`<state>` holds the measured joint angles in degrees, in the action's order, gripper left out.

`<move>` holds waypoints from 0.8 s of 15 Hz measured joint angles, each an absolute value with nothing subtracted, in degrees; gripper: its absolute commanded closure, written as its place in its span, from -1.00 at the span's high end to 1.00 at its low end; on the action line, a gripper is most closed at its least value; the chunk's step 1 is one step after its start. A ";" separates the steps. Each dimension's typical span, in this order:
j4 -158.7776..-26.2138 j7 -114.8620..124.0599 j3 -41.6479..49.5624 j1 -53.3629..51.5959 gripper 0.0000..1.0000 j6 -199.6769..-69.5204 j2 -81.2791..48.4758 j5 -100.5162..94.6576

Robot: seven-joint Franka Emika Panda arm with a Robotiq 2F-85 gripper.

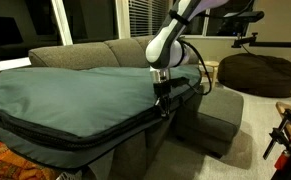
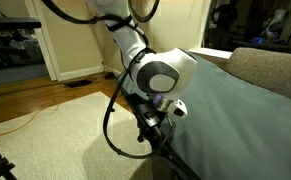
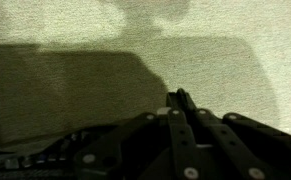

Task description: Unzip the object

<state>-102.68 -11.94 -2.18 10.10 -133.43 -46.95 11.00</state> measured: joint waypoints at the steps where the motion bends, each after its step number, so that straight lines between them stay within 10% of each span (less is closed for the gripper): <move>1: -102.68 -11.25 -2.08 9.47 -0.90 -133.43 -46.85 10.41; 12: -102.64 -4.81 -1.82 2.51 -0.90 -132.84 -45.65 5.79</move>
